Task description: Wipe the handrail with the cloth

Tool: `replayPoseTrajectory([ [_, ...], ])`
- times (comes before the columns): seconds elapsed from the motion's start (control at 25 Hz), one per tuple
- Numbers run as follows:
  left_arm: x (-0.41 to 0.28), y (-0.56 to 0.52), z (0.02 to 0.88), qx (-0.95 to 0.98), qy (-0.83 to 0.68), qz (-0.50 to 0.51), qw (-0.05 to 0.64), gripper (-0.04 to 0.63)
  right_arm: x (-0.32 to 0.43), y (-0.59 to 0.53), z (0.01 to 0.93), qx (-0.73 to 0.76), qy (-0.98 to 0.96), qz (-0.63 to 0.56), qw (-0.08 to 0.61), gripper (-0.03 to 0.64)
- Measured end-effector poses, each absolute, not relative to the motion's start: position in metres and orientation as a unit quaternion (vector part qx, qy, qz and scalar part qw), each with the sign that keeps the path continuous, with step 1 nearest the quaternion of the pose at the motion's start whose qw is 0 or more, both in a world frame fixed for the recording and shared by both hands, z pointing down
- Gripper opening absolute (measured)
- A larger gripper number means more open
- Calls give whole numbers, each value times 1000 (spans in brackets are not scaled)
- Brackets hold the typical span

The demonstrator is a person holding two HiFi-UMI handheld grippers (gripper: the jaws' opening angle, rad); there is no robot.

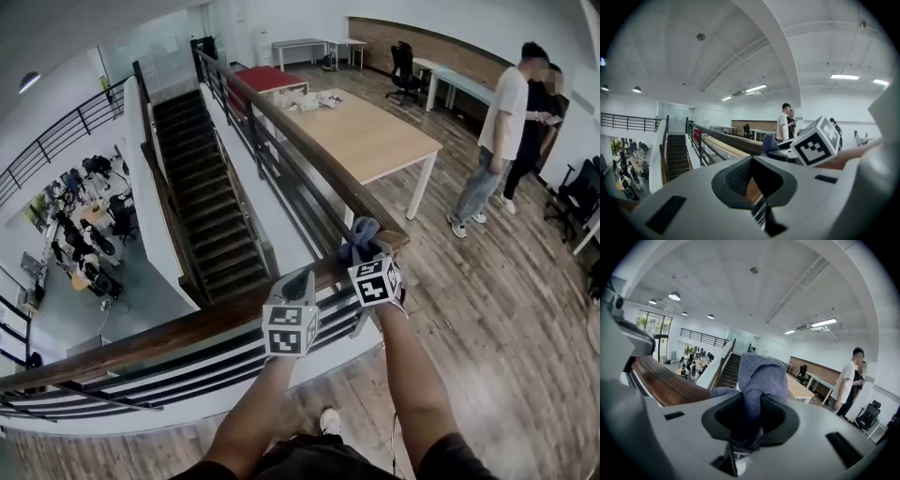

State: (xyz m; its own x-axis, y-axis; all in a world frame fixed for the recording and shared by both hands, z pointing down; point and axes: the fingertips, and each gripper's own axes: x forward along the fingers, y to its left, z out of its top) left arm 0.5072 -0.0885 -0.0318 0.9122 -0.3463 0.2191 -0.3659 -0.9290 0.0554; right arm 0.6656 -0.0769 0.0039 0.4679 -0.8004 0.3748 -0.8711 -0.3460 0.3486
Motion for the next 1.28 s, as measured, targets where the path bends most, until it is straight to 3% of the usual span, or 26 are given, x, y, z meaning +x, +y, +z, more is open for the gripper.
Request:
replayPoseTrajectory([
  [0.32,534,-71,-23,979,-170,109,31,-2,727,-57,0,832,-493,66,245,94],
  [0.68,523,-78,-17,978,-169,113,41,-2,718,-57,-9,838,-498,76,208,97],
  [1.0,442,-89,-37,976,-189,95,44,-2,593,-56,-55,818,-543,4,190,97],
  [1.28,313,-93,-38,964,-240,107,33,-2,431,-49,-76,782,-603,-23,158,97],
])
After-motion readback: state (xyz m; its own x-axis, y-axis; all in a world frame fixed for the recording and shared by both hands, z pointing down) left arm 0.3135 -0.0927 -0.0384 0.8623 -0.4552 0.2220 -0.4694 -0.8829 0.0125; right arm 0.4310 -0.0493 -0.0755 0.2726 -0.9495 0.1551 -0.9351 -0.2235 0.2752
